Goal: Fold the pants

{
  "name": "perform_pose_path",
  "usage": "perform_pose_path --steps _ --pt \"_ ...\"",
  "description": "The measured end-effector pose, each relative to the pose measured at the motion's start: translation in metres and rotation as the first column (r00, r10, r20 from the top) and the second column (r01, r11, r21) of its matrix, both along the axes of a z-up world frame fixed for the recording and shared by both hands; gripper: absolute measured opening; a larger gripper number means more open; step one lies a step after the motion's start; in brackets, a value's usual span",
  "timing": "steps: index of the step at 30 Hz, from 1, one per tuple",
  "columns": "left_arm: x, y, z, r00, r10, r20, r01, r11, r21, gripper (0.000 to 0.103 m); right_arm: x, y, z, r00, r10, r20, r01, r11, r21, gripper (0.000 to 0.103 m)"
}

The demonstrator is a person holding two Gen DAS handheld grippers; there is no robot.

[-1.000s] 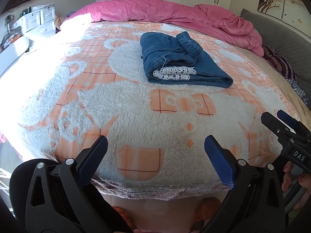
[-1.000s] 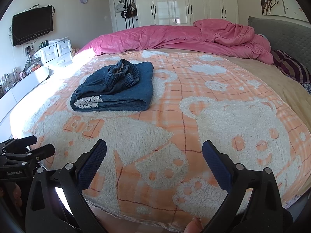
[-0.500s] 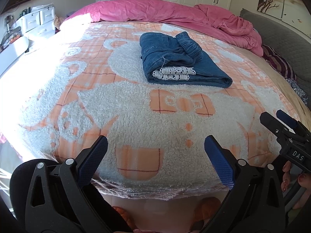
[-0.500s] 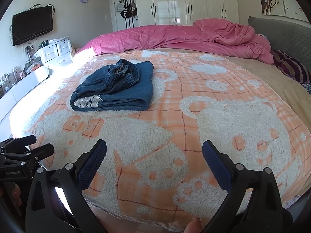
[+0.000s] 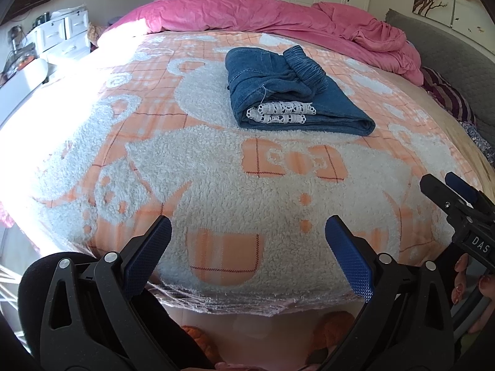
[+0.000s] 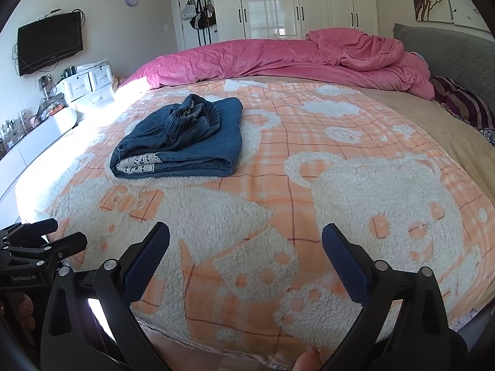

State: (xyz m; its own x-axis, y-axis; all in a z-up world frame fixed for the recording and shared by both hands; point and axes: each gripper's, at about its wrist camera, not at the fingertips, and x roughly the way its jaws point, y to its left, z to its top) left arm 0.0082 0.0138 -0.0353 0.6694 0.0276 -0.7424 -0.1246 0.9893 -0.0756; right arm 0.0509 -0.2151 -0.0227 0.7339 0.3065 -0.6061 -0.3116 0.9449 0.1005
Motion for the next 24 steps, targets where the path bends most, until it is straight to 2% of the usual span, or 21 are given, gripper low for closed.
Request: perform_pose_path --steps 8,11,13,14,18,19,21,23,24 --pt "0.005 0.007 -0.003 1.000 0.007 -0.028 -0.007 1.000 -0.025 0.093 0.002 -0.001 0.000 1.000 -0.003 -0.009 0.003 1.000 0.015 0.098" --pt "0.008 0.009 -0.003 0.998 0.007 -0.061 -0.010 0.999 -0.047 0.093 0.004 -0.004 0.001 1.000 -0.007 -0.018 0.008 0.999 0.035 0.098" --pt "0.011 0.016 -0.002 0.997 0.018 -0.081 -0.025 0.995 -0.098 0.093 0.007 -0.006 0.000 1.000 -0.018 -0.025 0.019 0.999 0.044 0.098" --pt "0.012 0.023 -0.001 0.996 0.018 -0.083 -0.030 0.989 -0.147 0.093 0.009 -0.008 0.000 0.999 -0.025 -0.028 0.026 0.998 0.051 0.098" --pt "0.017 0.061 0.021 0.996 0.083 -0.020 -0.086 0.969 -0.230 0.093 0.022 -0.019 0.004 0.997 -0.073 -0.036 0.075 0.995 0.065 0.098" --pt "0.021 0.072 0.026 0.994 0.106 -0.016 -0.107 0.969 -0.224 0.093 0.027 -0.026 0.008 0.995 -0.092 -0.031 0.094 0.993 0.075 0.098" --pt "0.039 0.103 0.037 0.986 0.163 -0.034 -0.167 0.973 -0.162 0.094 0.041 -0.044 0.015 0.990 -0.135 -0.031 0.137 0.986 0.094 0.098" --pt "0.064 0.143 0.039 0.970 0.224 -0.098 -0.233 0.968 -0.090 0.094 0.059 -0.070 0.023 0.979 -0.198 -0.042 0.202 0.972 0.117 0.098" --pt "0.080 0.169 0.039 0.952 0.278 -0.126 -0.287 0.956 -0.062 0.094 0.070 -0.086 0.027 0.970 -0.240 -0.048 0.244 0.963 0.114 0.098"
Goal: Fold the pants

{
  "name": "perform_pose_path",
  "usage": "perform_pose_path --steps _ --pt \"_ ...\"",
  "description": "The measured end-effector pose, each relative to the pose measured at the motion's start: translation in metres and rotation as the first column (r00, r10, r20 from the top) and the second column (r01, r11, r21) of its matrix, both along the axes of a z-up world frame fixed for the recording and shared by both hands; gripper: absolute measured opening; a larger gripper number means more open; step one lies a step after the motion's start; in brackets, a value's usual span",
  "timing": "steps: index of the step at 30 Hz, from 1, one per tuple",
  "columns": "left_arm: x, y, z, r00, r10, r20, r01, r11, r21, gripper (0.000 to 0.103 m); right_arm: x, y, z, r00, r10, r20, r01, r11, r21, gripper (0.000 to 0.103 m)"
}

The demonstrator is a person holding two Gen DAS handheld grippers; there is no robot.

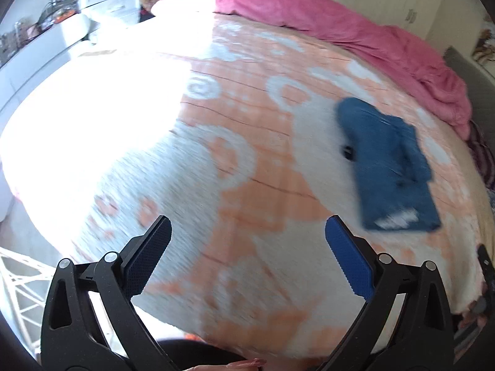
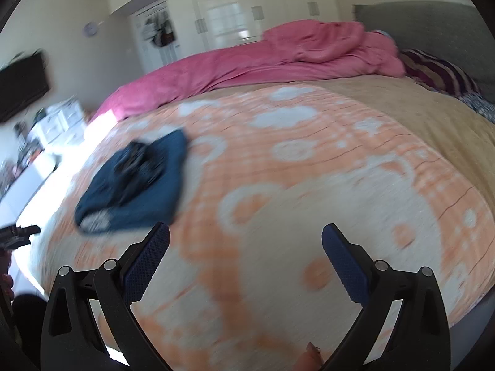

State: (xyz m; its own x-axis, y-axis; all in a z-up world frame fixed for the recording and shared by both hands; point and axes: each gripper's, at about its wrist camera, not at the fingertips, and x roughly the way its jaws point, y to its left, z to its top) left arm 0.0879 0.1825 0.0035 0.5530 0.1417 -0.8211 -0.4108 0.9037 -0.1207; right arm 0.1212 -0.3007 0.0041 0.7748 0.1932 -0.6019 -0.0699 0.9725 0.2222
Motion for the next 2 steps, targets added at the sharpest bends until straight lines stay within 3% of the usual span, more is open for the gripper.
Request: perform_pose_path --steps 2 --pt "0.027 0.043 0.000 0.995 0.083 -0.049 -0.080 0.995 0.063 0.094 0.022 -0.033 0.008 0.996 -0.087 0.003 0.087 0.996 -0.018 0.098"
